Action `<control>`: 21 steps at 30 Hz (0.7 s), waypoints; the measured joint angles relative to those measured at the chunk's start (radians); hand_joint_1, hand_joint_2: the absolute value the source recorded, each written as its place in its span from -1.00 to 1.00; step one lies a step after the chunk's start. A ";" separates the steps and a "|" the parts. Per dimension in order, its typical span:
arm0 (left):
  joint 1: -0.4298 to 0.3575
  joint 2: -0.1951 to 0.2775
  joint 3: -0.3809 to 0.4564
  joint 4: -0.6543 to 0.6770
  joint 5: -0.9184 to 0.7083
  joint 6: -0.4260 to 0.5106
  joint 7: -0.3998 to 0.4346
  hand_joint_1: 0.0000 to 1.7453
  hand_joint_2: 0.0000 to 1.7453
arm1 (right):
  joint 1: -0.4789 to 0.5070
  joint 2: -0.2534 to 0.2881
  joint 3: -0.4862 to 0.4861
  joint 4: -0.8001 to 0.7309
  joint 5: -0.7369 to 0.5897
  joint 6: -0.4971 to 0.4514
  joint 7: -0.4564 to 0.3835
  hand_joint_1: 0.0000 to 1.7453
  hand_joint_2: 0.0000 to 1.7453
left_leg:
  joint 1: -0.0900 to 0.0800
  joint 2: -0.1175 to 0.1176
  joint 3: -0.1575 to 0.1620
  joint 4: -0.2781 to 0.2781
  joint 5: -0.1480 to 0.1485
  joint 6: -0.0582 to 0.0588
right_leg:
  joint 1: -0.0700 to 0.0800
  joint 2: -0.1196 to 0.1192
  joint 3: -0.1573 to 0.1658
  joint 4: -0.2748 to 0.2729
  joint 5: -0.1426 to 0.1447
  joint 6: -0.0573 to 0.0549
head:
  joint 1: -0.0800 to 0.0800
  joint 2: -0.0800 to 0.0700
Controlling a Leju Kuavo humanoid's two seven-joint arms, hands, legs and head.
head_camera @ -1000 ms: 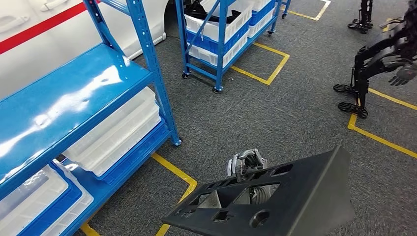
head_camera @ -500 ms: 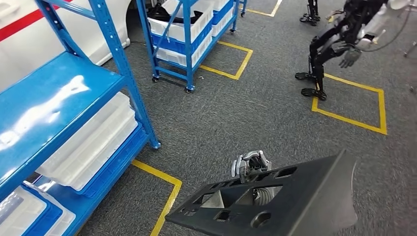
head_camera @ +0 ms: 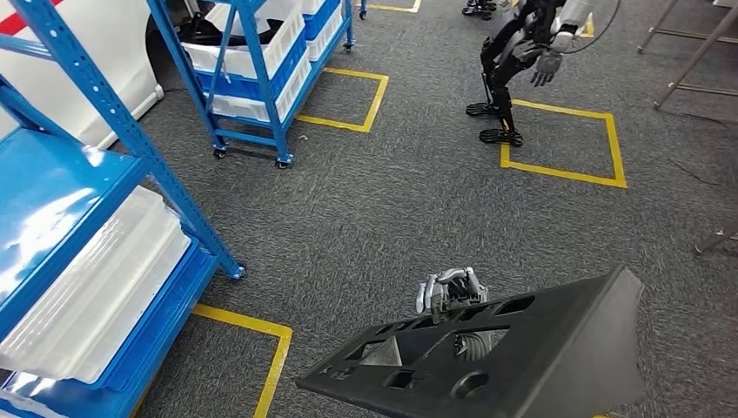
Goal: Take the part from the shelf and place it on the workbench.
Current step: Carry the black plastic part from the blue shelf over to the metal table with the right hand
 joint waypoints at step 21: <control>0.002 0.001 0.017 0.000 -0.022 0.008 -0.007 -1.00 1.00 | 0.007 0.000 -0.003 -0.011 0.000 -0.016 0.000 1.00 1.00 | -0.004 0.035 0.090 -0.243 0.148 0.049 | -0.007 -0.018 -0.087 0.173 -0.064 0.050 | 0.002 0.000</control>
